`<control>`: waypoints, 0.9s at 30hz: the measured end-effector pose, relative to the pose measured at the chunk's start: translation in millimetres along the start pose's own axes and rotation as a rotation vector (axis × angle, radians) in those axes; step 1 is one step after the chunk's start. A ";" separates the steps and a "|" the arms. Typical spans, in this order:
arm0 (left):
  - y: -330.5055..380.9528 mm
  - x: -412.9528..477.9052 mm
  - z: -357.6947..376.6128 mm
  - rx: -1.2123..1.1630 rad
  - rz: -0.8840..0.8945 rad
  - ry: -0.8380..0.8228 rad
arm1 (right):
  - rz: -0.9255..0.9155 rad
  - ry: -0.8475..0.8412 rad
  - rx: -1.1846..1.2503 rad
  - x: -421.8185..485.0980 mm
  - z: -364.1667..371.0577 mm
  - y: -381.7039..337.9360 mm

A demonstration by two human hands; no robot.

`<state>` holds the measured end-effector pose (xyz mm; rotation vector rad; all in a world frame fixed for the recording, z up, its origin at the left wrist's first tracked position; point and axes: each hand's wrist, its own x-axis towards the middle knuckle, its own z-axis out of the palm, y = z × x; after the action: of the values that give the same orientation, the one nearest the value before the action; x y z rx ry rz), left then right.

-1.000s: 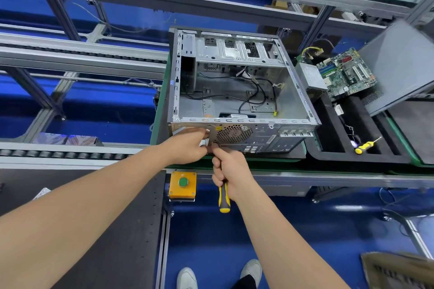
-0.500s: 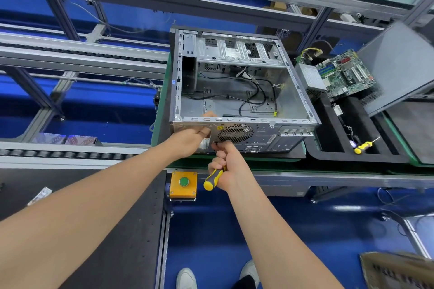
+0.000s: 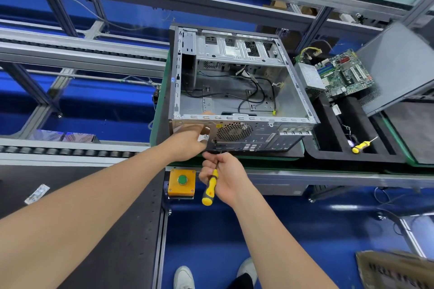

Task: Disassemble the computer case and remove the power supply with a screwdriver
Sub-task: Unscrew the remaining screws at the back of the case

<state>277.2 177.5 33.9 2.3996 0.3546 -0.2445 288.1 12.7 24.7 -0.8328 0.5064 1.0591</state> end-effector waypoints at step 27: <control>-0.3 1.5 0.0 0.050 0.167 0.014 | -0.109 0.059 -0.854 -26.2 -2.2 -25.1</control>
<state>278.5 178.0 33.3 2.4645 0.1546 -0.1617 299.9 -9.5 51.0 -1.6223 0.0271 1.1524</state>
